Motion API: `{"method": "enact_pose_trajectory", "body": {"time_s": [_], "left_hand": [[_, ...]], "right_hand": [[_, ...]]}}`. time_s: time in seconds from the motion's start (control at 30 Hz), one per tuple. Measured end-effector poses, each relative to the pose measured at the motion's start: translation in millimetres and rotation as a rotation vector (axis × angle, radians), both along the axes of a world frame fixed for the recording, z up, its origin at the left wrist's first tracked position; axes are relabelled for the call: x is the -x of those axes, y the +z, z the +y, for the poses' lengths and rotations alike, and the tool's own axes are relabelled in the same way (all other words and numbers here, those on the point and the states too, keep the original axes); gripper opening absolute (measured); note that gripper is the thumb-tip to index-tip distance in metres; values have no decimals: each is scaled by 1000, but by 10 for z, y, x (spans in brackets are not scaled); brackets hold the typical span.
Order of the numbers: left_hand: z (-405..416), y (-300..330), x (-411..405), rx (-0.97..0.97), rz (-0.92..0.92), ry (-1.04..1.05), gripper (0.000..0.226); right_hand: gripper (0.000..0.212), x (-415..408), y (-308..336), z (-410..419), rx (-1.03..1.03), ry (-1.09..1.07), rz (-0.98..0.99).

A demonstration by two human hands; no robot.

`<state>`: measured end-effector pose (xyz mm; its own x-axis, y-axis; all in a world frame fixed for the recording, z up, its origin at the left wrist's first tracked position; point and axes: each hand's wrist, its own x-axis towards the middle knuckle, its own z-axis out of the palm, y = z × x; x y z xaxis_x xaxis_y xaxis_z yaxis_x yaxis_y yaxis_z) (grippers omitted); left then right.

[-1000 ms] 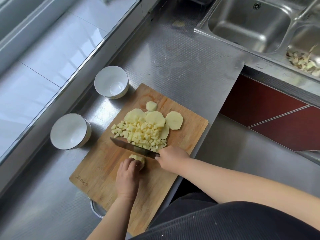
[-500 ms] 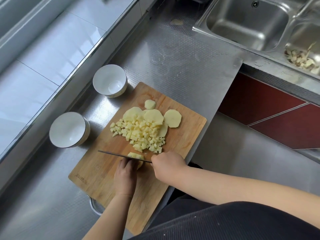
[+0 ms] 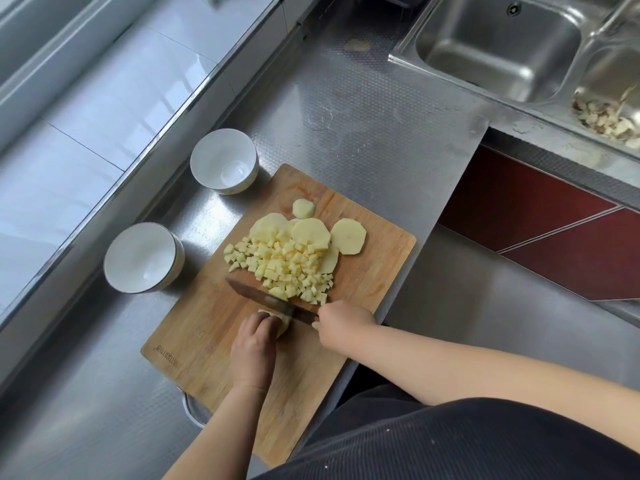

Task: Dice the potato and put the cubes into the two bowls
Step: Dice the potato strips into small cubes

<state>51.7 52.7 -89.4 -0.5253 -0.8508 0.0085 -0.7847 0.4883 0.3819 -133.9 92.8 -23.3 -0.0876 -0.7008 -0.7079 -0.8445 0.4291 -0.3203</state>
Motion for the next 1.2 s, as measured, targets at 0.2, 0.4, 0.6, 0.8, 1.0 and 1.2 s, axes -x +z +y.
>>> {"method": "enact_pose_trajectory", "body": {"time_s": [0.2, 0.4, 0.6, 0.8, 1.0, 1.2], "left_hand": [[8, 31, -36, 36, 19, -13, 25], [45, -27, -100, 20, 22, 66, 9], [44, -24, -73, -13, -14, 82, 15], [52, -53, -78, 23, 3, 54, 23], [34, -65, -101, 17, 7, 47, 25], [18, -21, -95, 10, 16, 20, 24]], "right_hand": [[35, 99, 56, 35, 59, 9, -42], [34, 33, 230, 94, 226, 133, 10], [22, -98, 267, 107, 219, 163, 35], [21, -127, 208, 90, 157, 162, 62], [22, -196, 150, 52, 88, 150, 85], [23, -159, 9, 55, 43, 45, 25]]}}
